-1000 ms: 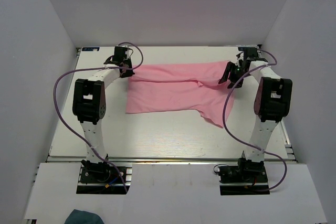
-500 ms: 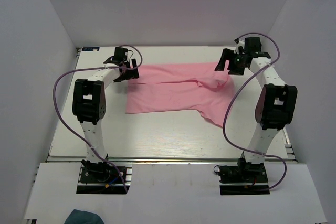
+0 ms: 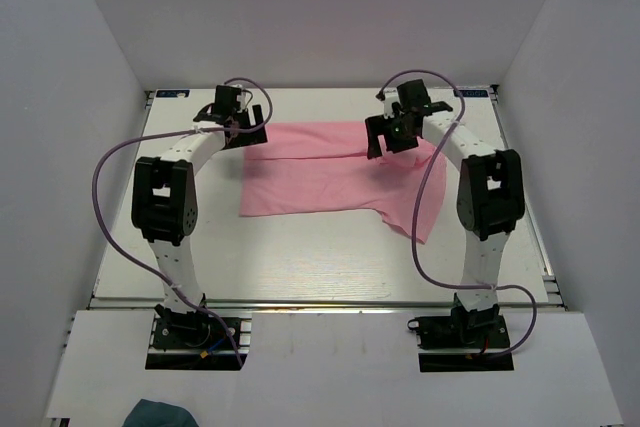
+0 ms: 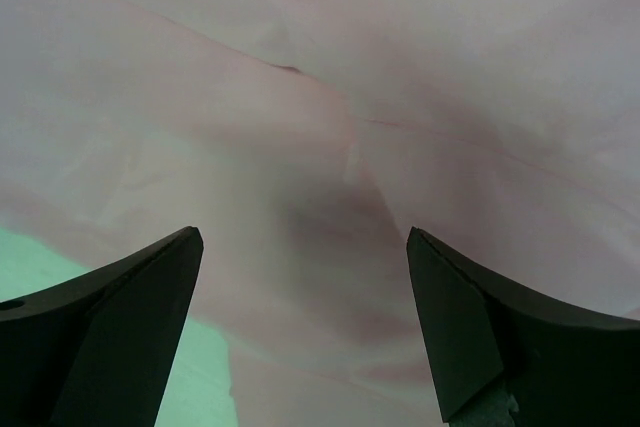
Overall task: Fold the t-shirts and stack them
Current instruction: Fold the flattened tshirt in 1/3 of the way
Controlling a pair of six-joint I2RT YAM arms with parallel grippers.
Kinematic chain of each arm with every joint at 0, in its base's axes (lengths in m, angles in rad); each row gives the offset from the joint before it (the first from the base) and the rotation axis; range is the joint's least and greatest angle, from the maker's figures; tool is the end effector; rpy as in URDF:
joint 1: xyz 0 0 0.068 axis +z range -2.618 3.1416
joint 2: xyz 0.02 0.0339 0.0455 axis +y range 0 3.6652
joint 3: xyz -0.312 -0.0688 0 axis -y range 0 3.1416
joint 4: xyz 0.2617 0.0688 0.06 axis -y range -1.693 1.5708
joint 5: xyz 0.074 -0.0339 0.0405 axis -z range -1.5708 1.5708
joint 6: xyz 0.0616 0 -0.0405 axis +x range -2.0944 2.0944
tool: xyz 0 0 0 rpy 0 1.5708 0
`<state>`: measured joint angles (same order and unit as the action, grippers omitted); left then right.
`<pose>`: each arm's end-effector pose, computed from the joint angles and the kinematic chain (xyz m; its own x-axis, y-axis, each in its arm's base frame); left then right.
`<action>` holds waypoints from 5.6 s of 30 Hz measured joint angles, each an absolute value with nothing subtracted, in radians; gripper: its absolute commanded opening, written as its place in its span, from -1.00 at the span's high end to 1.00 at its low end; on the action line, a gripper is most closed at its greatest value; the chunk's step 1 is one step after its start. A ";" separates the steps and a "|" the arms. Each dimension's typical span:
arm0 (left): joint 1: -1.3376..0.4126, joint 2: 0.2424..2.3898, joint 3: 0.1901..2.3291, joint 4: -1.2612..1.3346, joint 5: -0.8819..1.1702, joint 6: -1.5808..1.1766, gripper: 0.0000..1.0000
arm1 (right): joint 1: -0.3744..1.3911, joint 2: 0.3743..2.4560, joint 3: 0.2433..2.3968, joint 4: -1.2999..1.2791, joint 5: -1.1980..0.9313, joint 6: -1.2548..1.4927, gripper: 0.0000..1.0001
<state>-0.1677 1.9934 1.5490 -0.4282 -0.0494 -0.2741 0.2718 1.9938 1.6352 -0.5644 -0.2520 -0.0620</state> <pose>0.4907 -0.0800 0.2359 -0.7637 -0.1449 -0.6291 -0.0741 0.9877 -0.1376 0.4725 0.1476 0.2558 -0.7416 -0.2690 -0.6146 -0.4517 0.8775 0.1611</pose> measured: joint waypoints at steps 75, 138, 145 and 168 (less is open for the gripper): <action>-0.167 1.977 1.442 -0.469 -0.041 -0.274 -1.00 | 0.355 2.226 1.788 -0.698 0.137 0.070 1.00; -0.166 2.278 1.742 -0.328 0.243 -0.207 -1.00 | -0.024 2.022 1.473 -0.632 -0.251 0.263 -0.13; -0.166 2.274 1.731 -0.317 0.224 -0.211 -1.00 | -0.041 2.022 1.424 -0.613 -0.265 0.269 0.06; -0.153 2.261 1.707 -0.307 0.167 -0.213 -1.00 | -0.106 2.022 1.507 -0.593 -0.288 0.252 1.00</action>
